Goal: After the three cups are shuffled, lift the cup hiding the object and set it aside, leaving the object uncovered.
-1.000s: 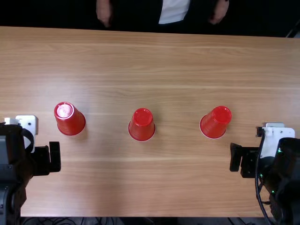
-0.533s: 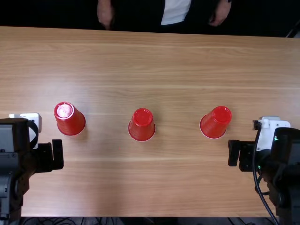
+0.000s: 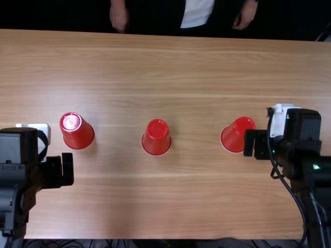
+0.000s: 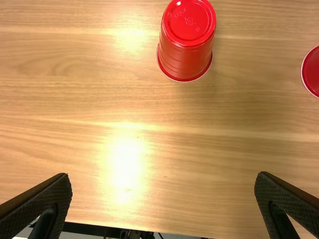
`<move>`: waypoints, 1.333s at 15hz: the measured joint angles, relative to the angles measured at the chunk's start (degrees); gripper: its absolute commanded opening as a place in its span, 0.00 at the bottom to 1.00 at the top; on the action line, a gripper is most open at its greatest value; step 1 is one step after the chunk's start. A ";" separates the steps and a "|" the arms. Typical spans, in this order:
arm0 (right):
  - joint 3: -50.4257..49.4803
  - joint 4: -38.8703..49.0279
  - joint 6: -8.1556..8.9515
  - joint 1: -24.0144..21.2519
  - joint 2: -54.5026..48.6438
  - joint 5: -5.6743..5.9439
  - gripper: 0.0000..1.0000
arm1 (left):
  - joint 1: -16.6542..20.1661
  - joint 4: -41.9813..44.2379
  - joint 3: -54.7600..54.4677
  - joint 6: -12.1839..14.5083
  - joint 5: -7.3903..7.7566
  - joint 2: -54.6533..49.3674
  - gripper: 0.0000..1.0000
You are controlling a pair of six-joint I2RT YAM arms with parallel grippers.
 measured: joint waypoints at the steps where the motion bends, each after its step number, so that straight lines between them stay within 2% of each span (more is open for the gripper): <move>1: 0.02 0.98 0.00 0.00 2.05 0.00 1.00 | 0.02 -0.02 0.00 -0.02 0.00 -0.02 1.00; 6: 3.06 3.02 0.04 -0.02 10.67 -0.11 1.00 | -2.23 -0.13 0.00 -0.81 0.17 0.79 1.00; 15: 3.82 4.26 0.07 -0.02 17.11 -0.20 1.00 | -2.23 -0.15 -0.87 -1.57 0.22 1.55 1.00; 16: 3.82 4.26 0.04 0.00 17.11 -0.57 1.00 | -2.23 -0.13 -0.87 -1.60 0.20 1.53 1.00; 18: 4.17 4.42 0.04 0.00 18.49 -2.80 1.00 | -2.23 -0.13 -0.87 -1.57 0.24 1.55 1.00; 20: 4.17 4.44 0.11 0.00 20.59 -3.93 1.00 | -2.23 -0.15 -0.87 -1.57 0.22 1.55 1.00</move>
